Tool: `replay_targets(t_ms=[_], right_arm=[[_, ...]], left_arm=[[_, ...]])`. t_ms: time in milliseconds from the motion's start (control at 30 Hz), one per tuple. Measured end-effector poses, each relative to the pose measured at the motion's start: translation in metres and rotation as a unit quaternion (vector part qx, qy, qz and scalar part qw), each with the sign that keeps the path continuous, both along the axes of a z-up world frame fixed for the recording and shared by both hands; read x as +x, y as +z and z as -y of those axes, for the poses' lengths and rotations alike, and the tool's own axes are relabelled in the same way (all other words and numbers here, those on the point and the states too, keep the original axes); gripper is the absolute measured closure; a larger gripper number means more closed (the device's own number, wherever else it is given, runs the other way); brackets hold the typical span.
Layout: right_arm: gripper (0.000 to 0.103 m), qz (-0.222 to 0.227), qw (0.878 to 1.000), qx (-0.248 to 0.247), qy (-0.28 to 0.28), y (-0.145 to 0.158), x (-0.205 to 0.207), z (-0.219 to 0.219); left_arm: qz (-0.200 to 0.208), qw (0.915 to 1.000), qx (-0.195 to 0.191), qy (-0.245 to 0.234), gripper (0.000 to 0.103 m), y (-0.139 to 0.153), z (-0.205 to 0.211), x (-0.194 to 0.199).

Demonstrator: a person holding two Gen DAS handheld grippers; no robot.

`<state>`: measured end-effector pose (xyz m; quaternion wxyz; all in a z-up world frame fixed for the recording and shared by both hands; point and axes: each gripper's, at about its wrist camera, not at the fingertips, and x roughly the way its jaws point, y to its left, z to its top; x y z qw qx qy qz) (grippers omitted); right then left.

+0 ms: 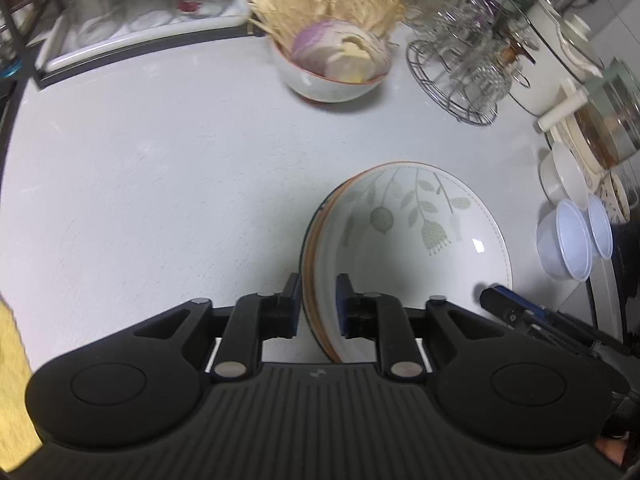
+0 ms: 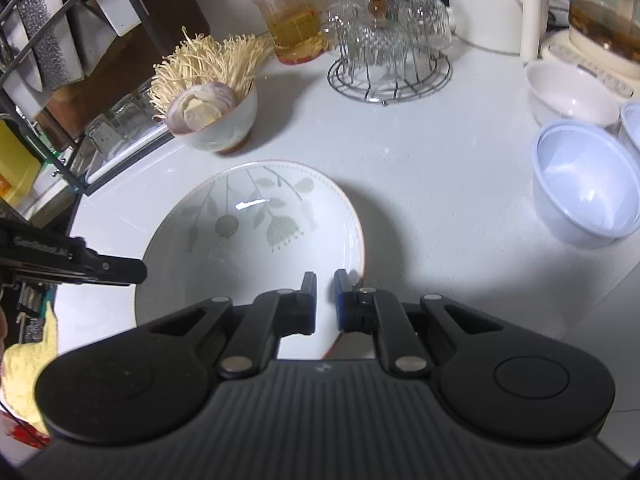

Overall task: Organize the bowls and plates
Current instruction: 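Lower the leaf plate onto the stack and open both grippers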

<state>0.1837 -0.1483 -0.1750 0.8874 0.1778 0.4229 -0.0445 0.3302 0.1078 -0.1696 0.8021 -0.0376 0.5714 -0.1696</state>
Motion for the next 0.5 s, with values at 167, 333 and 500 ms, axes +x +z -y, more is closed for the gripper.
replay_targets(t_ms=[167,333,500], right_arm=[[0.090,0.004,1.000,-0.003,0.017,0.003,-0.001,-0.001],[0.090,0.027,0.999,-0.026,0.034,0.021,-0.006,-0.004],[0.090,0.061,0.997,-0.042,0.036,0.057,-0.015,-0.007]], left_arm=[[0.017,0.9997,0.000,0.015,0.079,0.013,-0.003,-0.014],[0.054,0.9982,-0.007,0.025,0.079,0.039,-0.002,-0.030],[0.095,0.9949,-0.025,0.021,0.079,0.076,0.000,-0.044]])
